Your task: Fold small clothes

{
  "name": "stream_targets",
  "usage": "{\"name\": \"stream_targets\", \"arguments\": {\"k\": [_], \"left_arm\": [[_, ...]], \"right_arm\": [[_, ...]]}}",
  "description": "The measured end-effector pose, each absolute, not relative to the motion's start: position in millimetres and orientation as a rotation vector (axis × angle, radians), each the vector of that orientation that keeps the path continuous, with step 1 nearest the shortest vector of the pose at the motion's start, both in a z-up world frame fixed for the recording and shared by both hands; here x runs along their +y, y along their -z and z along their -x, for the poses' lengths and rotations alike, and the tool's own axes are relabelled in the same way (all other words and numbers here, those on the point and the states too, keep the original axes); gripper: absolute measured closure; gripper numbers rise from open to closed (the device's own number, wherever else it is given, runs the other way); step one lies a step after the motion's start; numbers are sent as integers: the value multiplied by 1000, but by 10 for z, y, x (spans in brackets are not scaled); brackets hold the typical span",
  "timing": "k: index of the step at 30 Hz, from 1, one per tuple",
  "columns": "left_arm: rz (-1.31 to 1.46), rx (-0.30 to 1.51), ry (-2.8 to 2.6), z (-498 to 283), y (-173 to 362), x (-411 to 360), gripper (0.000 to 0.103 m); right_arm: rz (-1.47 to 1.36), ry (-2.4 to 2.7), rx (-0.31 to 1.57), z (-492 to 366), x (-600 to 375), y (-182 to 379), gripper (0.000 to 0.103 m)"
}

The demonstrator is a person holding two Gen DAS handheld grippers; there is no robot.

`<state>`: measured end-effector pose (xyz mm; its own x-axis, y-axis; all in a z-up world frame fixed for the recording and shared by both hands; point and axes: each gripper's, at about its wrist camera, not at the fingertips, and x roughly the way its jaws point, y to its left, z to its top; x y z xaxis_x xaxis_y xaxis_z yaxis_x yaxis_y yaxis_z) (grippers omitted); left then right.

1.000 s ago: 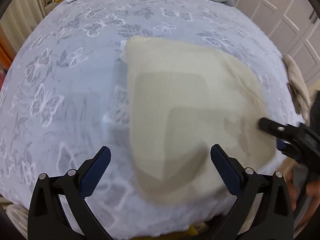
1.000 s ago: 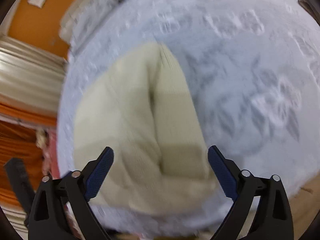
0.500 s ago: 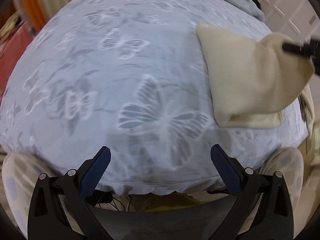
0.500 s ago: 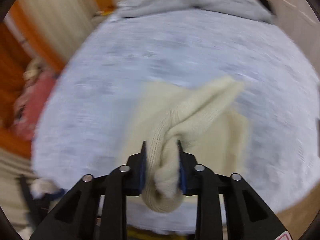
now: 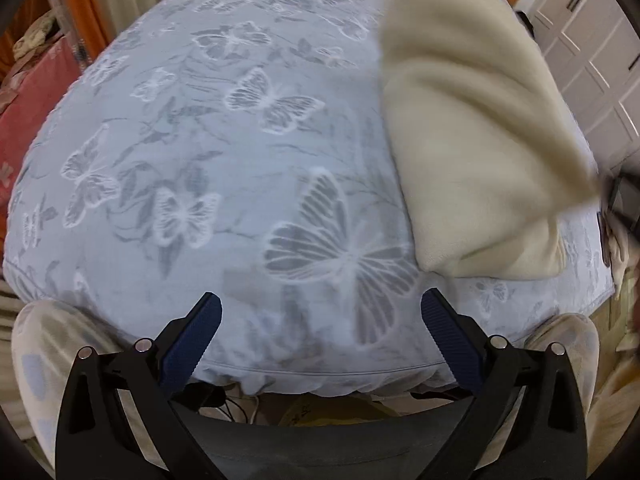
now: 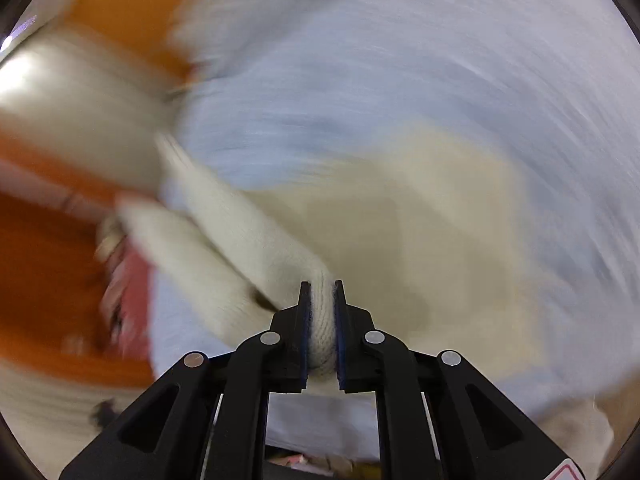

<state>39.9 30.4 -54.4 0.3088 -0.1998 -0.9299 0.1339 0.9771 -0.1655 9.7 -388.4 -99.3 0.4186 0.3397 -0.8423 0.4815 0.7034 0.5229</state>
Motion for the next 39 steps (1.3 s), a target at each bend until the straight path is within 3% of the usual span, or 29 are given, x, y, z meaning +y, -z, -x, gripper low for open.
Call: {"name": "stream_targets", "arguments": {"k": [1,3,7,8,11,15,17,18,21,24,25,26,28,29,31,32,33,39], "left_arm": [[55,1249,240,-418,589,201,5],[42,1279,272,-449,669,17,5],[33,1266,368,-517,606,-416,5],[38,1258,389,-544,564,-516,5],[97,1253,450,-642,494,-761,5],[104,1258,462,-743,554,-1091,5],[66,1264,434,-781,665,-1193,5],[48,1272,423,-788,721,-1227,5],[1,1276,380,-795,820,-1253,5],[-7,1286,376,-791,916,-1224,5],[-7,1295,374,-799,954,-1239,5],[-13,1314,370,-800,1030,-1266,5],[-21,1337,353,-796,1119,-1307,5],[-4,1333,355,-788,1089,-1300,5],[37,1313,393,-775,938,-1265,5],[84,1282,432,-777,779,-1225,5],[102,1265,444,-787,693,-1207,5],[244,1273,475,-1267,531,-1280,5]], "right_arm": [[-873,128,1243,55,-4031,1305,94],[-1062,88,1204,274,-4224,1487,92],[-940,141,1051,442,-4416,990,78],[-933,141,1024,475,-4450,889,72],[-929,99,976,507,-4483,719,38],[-849,0,1021,149,-4113,837,24],[-708,2,1108,-111,-3927,1011,28],[-647,2,1143,-178,-3837,1069,66],[-585,15,1079,-201,-3829,771,81],[-551,99,1107,-209,-3943,783,85],[-551,106,1175,-215,-3980,947,85],[-583,88,1228,-246,-4034,1110,77],[-634,65,1204,-233,-4121,965,74],[-632,86,1162,-199,-4170,796,67],[-618,134,1089,-116,-4236,619,45],[-638,139,1043,-89,-4294,530,24],[-658,133,1028,-47,-4329,513,17],[-721,87,1142,-231,-4204,947,17]]}}
